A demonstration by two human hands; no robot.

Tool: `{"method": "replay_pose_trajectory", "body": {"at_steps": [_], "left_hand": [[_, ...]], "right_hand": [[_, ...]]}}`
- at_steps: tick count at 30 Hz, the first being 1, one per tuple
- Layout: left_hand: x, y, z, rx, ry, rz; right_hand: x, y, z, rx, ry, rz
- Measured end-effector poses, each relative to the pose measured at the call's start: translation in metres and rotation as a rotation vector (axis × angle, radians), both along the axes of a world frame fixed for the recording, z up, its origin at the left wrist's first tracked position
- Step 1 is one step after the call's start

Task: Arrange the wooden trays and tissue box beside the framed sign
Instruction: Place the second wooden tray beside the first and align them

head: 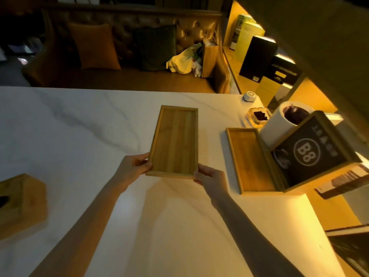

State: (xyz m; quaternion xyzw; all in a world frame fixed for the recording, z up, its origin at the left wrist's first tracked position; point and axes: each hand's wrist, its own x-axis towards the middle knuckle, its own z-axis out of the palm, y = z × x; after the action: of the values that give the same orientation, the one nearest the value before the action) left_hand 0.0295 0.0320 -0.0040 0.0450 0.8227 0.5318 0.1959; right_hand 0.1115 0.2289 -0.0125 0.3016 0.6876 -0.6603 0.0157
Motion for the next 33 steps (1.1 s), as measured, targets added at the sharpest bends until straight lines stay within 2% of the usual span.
{"method": "replay_pose_trajectory", "body": {"at_steps": [6, 13, 20, 33], "left_hand": [[0.008, 0.055, -0.016, -0.038, 0.035, -0.054], [0.015, 0.098, -0.042, -0.064, -0.01, -0.08], [0.012, 0.117, -0.066, -0.109, -0.072, -0.028], [0.014, 0.123, -0.076, -0.167, -0.066, -0.027]], "right_hand": [[0.017, 0.049, -0.012, 0.046, -0.036, -0.081], [0.027, 0.088, -0.035, 0.024, -0.133, -0.118], [0.025, 0.11, -0.055, -0.03, -0.194, -0.109], [0.024, 0.104, -0.062, 0.09, -0.21, -0.114]]}}
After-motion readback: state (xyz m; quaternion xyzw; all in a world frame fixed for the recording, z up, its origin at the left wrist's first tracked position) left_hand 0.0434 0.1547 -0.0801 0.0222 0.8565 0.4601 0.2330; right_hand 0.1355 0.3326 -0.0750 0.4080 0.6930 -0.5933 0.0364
